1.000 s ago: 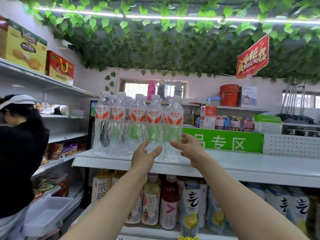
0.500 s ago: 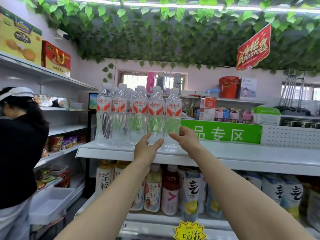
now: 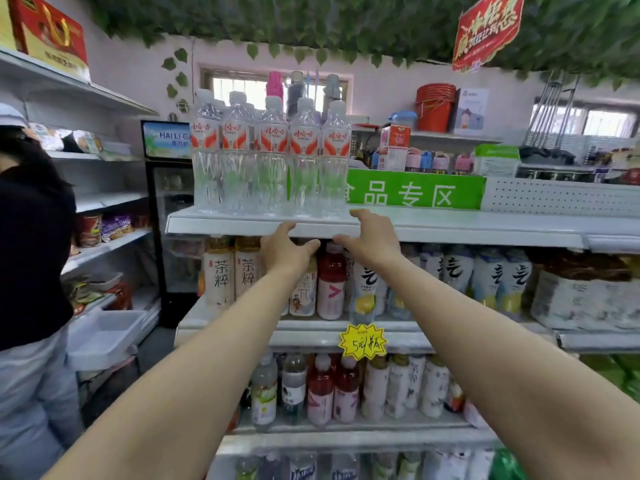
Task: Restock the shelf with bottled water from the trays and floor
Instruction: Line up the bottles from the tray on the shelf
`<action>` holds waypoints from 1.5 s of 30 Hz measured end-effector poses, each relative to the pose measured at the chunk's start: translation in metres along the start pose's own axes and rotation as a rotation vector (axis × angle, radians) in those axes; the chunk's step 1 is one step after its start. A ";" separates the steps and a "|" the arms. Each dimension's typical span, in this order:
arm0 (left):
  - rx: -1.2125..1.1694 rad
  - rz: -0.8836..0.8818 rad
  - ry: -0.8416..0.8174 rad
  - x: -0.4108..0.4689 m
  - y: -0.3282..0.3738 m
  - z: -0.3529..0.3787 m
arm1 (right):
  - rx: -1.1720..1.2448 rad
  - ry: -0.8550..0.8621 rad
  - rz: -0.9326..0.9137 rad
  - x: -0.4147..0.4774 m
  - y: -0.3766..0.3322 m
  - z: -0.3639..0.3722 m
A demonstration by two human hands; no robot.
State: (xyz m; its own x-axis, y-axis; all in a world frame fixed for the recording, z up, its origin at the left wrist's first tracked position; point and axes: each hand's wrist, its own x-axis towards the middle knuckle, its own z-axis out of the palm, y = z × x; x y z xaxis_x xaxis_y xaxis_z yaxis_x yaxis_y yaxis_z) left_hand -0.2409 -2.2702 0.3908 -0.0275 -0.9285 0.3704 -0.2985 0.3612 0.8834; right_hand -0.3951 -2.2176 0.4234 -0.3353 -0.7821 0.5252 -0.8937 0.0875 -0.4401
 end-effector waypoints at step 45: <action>0.284 -1.148 -0.282 -0.350 -0.453 0.080 | 0.180 -1.206 0.896 -0.436 0.248 0.368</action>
State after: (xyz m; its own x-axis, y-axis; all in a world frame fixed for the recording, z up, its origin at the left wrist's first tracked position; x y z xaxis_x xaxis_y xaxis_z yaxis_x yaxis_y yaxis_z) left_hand -0.1720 -2.1153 -0.1620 0.1939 -0.6944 -0.6929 -0.4827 -0.6825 0.5489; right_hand -0.3607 -2.0821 -0.1829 -0.2149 -0.5437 -0.8113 -0.4556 0.7906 -0.4092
